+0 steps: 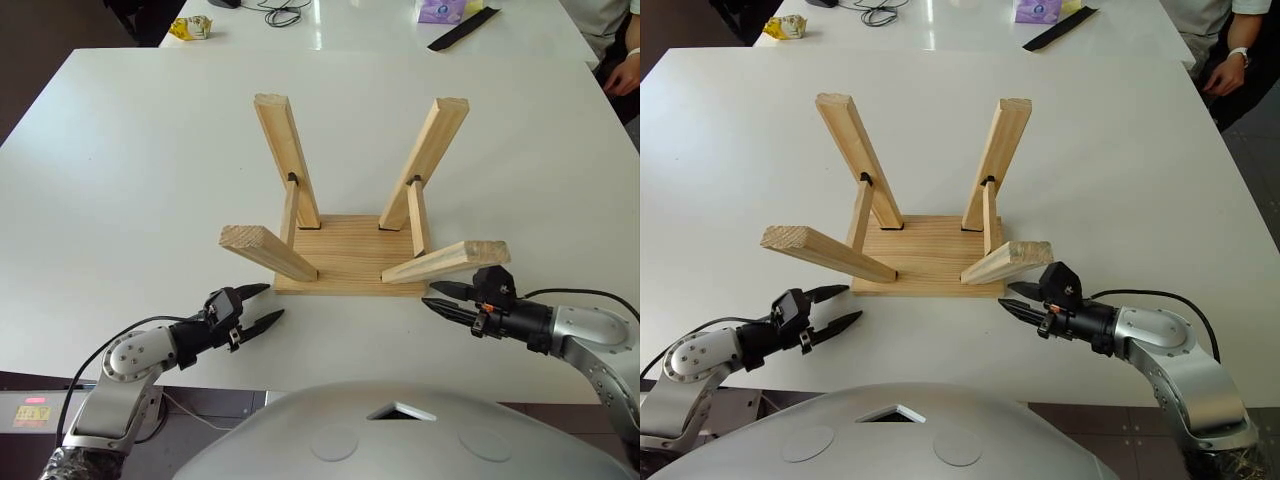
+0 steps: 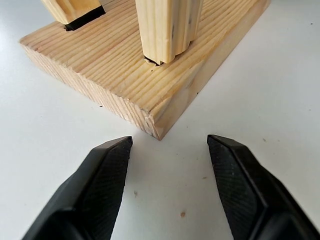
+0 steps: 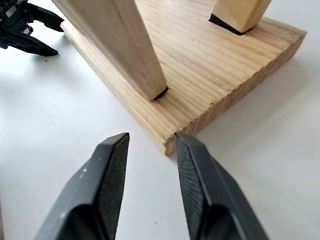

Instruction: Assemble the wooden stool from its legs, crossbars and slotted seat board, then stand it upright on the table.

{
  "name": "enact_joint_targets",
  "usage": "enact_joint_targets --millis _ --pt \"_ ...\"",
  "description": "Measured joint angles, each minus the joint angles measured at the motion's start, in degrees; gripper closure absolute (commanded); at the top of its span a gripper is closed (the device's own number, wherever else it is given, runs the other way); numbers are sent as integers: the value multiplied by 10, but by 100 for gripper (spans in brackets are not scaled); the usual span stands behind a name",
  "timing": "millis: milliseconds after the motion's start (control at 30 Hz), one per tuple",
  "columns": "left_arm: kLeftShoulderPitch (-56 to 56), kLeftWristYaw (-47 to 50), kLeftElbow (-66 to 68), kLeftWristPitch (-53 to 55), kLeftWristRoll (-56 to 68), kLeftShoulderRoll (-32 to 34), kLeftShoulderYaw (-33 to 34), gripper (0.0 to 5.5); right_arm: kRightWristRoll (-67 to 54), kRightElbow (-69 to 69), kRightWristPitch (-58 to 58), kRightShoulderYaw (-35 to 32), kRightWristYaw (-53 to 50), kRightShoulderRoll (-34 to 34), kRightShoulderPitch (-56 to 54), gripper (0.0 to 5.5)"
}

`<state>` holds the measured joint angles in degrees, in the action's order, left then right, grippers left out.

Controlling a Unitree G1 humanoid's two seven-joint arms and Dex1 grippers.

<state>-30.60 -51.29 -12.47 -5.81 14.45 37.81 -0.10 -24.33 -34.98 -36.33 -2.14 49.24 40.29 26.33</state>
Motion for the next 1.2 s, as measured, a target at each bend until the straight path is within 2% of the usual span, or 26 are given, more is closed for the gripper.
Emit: enact_joint_targets --millis 800,867,1000,1200 --pt "57 28 34 -12 -24 -20 -34 272 69 63 55 70 -46 -4 -46 384" --pt "59 31 35 -12 -24 -21 -36 298 69 63 55 72 -48 -5 -47 382" --pt "67 37 40 -12 -24 -21 -37 351 69 63 55 73 -49 -6 -48 423" --pt "72 37 42 -11 -24 -19 -38 351 69 63 54 74 -51 -6 -49 424"
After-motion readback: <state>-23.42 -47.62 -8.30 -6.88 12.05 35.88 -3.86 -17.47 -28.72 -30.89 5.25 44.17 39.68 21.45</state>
